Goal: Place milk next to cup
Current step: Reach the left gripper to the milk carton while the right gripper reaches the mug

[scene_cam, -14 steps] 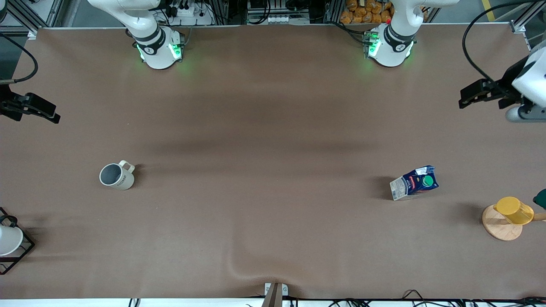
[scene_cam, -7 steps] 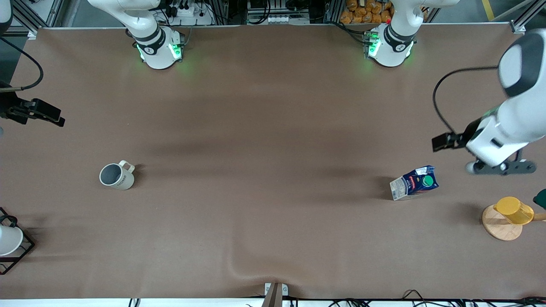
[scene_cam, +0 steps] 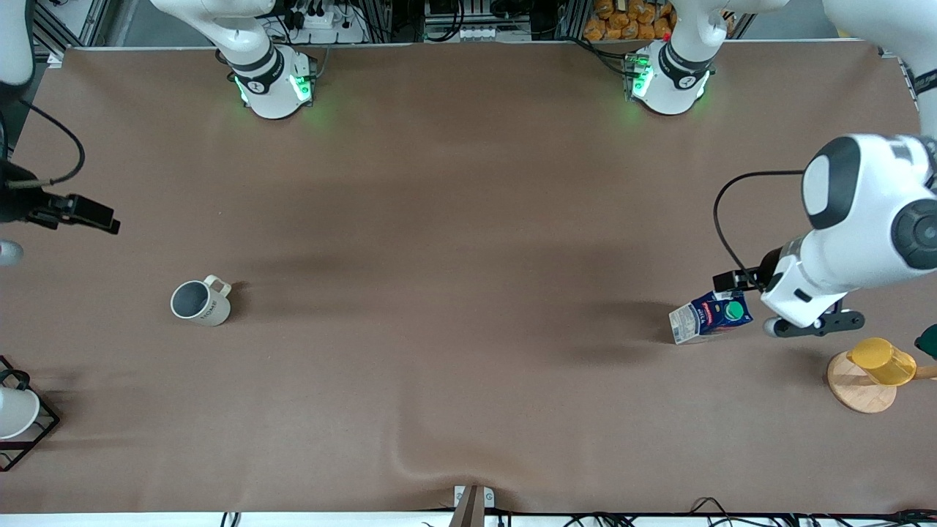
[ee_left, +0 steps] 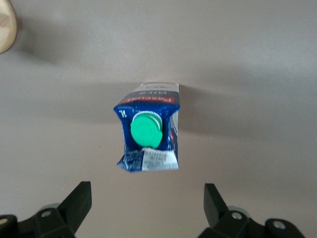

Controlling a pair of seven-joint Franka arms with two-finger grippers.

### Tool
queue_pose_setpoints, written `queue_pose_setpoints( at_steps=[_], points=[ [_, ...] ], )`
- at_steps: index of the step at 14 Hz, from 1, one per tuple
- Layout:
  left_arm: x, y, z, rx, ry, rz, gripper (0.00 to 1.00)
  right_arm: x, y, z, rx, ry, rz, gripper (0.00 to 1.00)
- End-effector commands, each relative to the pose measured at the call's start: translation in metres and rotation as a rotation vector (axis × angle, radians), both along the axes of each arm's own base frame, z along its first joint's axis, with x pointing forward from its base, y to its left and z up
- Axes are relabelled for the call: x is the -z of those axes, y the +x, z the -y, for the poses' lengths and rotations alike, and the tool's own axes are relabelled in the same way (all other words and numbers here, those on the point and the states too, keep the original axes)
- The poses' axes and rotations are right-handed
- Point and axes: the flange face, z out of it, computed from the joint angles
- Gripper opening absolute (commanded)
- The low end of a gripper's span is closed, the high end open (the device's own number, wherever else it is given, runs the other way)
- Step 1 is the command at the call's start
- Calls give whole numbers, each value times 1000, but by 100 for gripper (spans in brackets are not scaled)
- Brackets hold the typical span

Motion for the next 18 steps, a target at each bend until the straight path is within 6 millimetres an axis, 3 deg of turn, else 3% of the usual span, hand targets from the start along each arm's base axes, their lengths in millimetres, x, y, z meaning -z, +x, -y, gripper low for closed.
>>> queue_pose_setpoints(
  at_steps=[1, 6, 10, 11, 17, 18],
  points=[
    [15, 7, -4, -13, 21, 9, 100, 41, 10, 20, -24, 8, -2, 100],
    [40, 17, -19, -19, 20, 19, 100, 125, 24, 27, -98, 5, 1, 100],
    [46, 19, -18, -18, 19, 21, 100, 202, 42, 78, -167, 27, 7, 100],
    [54, 21, -20, -20, 20, 22, 100, 216, 45, 82, -182, 28, 9, 100],
    [70, 21, -20, -29, 11, 4, 100, 272, 53, 65, -178, 77, -24, 98],
    [73, 19, -21, -32, 12, -2, 94, 282, 52, 66, -183, 82, -40, 97]
  ],
)
